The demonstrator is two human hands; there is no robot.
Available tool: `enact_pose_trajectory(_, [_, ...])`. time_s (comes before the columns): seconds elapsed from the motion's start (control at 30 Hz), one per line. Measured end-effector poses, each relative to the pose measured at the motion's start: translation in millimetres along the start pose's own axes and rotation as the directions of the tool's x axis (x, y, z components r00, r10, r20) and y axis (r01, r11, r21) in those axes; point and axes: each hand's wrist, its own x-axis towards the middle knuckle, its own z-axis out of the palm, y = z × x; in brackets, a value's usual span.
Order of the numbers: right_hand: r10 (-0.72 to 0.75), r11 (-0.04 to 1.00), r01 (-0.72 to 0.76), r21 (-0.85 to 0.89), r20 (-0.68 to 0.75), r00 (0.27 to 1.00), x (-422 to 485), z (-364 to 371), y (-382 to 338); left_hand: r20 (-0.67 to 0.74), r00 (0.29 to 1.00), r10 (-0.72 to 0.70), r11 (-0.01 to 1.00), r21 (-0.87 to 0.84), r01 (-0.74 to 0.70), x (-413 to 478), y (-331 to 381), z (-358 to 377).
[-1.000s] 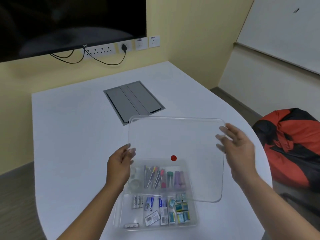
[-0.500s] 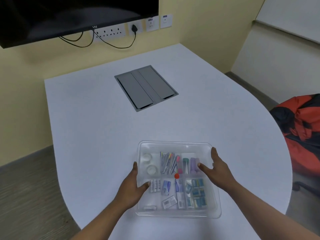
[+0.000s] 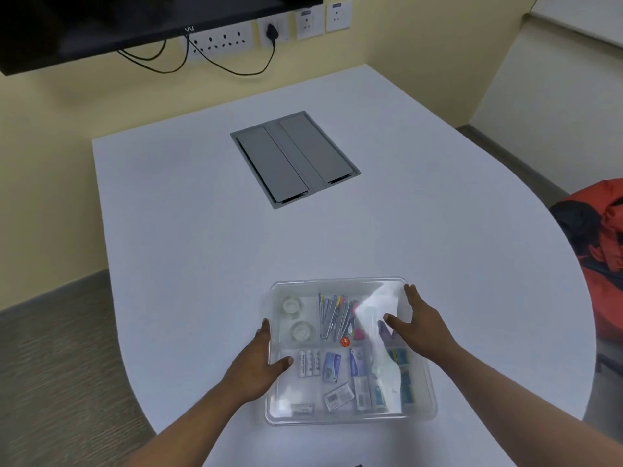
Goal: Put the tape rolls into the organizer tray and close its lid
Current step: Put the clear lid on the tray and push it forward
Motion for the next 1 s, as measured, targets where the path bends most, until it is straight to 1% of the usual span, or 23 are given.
enact_pose_trajectory(0.1, [0.009,0.997,-0.004,0.073,-0.073,0.997,4,1,1,-0.117,0.992,-0.045,0.993,-0.11,0.032,8,4,0])
enact_pose_trajectory(0.17, [0.074,0.987,-0.061,0.146,-0.091,0.993,10,1,3,-0.188,0.977,-0.105,0.971,-0.23,0.06,16,9,-1])
enact_pose_trajectory(0.2, [0.129,0.971,-0.107,0.213,-0.092,0.987,14,2,4,-0.205,0.969,-0.137,0.957,-0.281,0.076,20,12,-3])
enact_pose_trajectory(0.27, [0.273,0.899,-0.23,0.373,-0.067,0.96,22,2,4,-0.214,0.958,-0.19,0.933,-0.344,0.108,29,15,-5])
enact_pose_trajectory(0.33, [0.421,0.777,-0.358,0.518,-0.004,0.907,31,0,2,-0.209,0.952,-0.225,0.904,-0.41,0.123,39,19,-8])
enact_pose_trajectory(0.4, [0.52,0.661,-0.455,0.597,0.072,0.851,38,-4,0,-0.212,0.939,-0.271,0.862,-0.488,0.138,51,22,-10])
enact_pose_trajectory(0.43, [0.547,0.632,-0.491,0.6,0.103,0.831,42,-6,1,-0.21,0.929,-0.306,0.836,-0.525,0.156,58,23,-11])
enact_pose_trajectory(0.53, [0.562,0.614,-0.535,0.581,0.153,0.813,54,-9,6,-0.18,0.889,-0.42,0.77,-0.59,0.245,75,24,-14])
enact_pose_trajectory(0.67, [0.56,0.613,-0.545,0.573,0.172,0.81,66,-13,9,-0.137,0.83,-0.541,0.711,-0.602,0.364,93,28,-20])
enact_pose_trajectory(0.77, [0.554,0.634,-0.543,0.551,0.166,0.816,72,-12,9,-0.141,0.818,-0.558,0.705,-0.601,0.377,104,26,-23])
enact_pose_trajectory(0.83, [0.55,0.631,-0.54,0.557,0.17,0.818,75,-13,9,-0.119,0.814,-0.569,0.671,-0.639,0.376,109,22,-24])
enact_pose_trajectory(0.9, [0.547,0.59,-0.554,0.588,0.213,0.809,77,-14,10,-0.074,0.816,-0.573,0.62,-0.691,0.372,111,17,-22])
enact_pose_trajectory(1.0, [0.552,0.519,-0.611,0.598,0.311,0.774,79,-17,10,-0.044,0.808,-0.588,0.583,-0.716,0.385,114,13,-21])
